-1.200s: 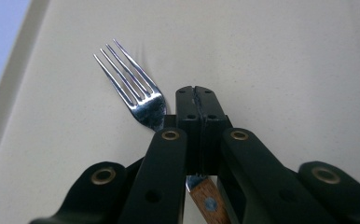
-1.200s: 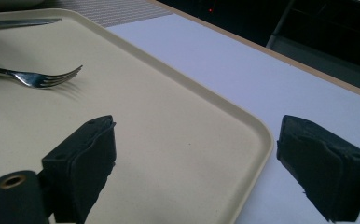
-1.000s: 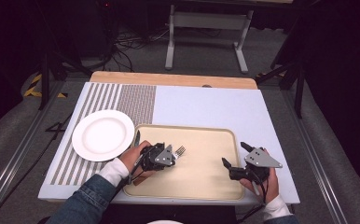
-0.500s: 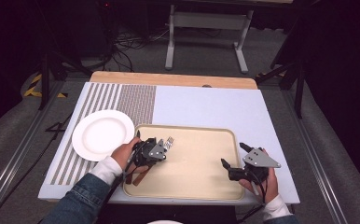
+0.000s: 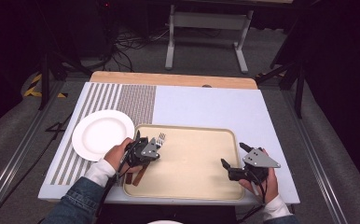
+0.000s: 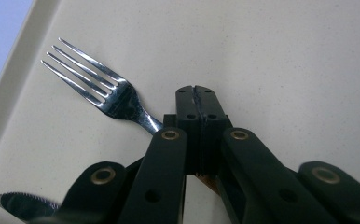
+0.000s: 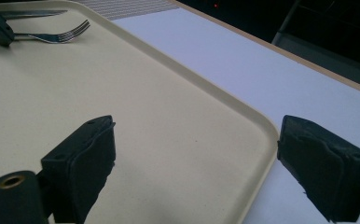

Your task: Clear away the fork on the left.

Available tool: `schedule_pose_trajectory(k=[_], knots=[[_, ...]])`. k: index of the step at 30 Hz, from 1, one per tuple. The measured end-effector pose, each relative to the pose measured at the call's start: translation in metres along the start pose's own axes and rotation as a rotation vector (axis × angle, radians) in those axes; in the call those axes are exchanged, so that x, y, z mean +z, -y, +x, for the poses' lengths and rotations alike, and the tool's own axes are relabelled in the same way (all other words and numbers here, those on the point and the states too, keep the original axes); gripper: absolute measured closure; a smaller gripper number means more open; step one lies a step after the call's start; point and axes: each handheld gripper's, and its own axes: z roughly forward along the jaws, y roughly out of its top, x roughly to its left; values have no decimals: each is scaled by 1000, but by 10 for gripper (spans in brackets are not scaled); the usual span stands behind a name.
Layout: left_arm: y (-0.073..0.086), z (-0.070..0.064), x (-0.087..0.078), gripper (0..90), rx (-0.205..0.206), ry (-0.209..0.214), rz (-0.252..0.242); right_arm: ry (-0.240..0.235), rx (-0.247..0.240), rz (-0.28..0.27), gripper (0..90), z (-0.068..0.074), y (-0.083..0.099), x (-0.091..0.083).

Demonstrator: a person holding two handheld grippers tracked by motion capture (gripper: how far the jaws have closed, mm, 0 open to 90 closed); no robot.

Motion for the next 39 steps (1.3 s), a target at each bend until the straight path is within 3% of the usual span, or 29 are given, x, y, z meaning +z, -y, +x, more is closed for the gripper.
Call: schedule_pose_trajectory(k=[4, 39], knots=[[3, -1, -2, 897, -21, 2, -1, 0, -1, 1, 121, 0, 0, 0], [25, -5, -18, 890, -33, -44, 31, -2, -14, 3, 118, 1, 0, 0]])
